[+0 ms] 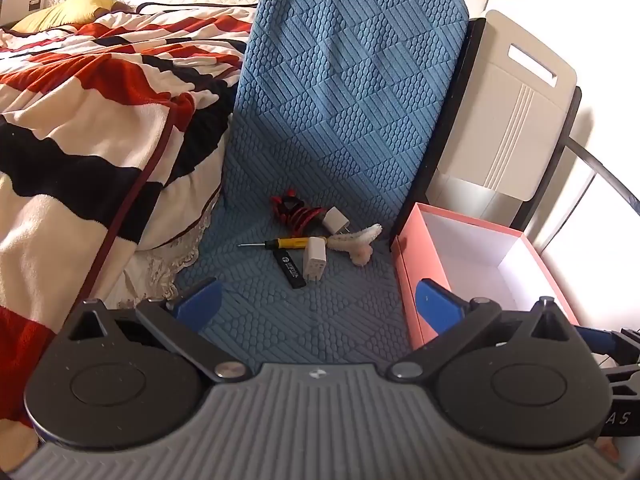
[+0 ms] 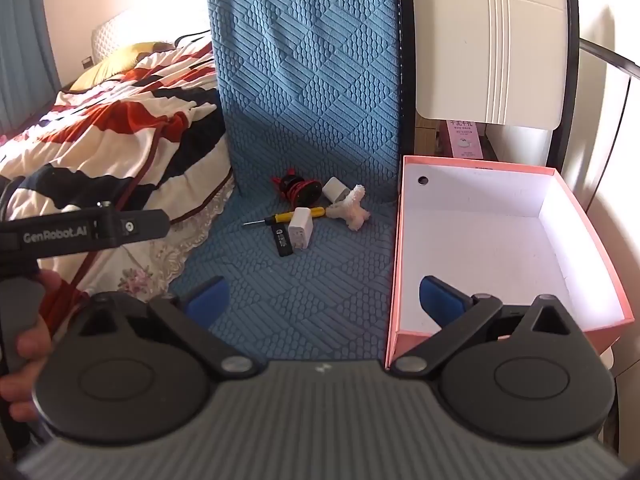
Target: Organize rigid objects
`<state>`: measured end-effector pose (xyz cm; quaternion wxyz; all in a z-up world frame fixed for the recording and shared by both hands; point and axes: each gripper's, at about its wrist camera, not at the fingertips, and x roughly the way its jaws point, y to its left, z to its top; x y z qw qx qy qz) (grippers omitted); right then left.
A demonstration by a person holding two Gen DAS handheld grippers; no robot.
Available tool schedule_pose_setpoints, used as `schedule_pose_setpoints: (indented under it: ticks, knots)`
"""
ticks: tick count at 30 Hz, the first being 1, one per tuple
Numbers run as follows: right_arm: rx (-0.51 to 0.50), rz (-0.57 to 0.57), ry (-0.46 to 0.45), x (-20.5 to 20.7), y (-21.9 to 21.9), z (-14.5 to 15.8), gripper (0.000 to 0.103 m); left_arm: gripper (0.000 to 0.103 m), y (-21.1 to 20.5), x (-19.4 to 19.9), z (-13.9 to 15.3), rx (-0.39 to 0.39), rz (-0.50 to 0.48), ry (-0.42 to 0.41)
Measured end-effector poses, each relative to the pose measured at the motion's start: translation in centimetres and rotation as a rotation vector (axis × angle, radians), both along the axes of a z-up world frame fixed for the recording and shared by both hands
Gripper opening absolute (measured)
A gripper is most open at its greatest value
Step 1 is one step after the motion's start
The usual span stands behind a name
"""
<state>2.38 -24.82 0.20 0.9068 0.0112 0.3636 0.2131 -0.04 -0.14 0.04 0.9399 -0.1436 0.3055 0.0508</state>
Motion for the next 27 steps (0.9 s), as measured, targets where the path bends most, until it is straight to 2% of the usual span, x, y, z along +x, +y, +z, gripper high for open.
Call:
schedule_pose_setpoints:
  ticks: [27]
  knots:
    - [-0.005,0.008,-0.006,0.15,0.19,0.08,0.103,0.103,-0.34,0.01,-0.21,0.005,-0.019,-0.005]
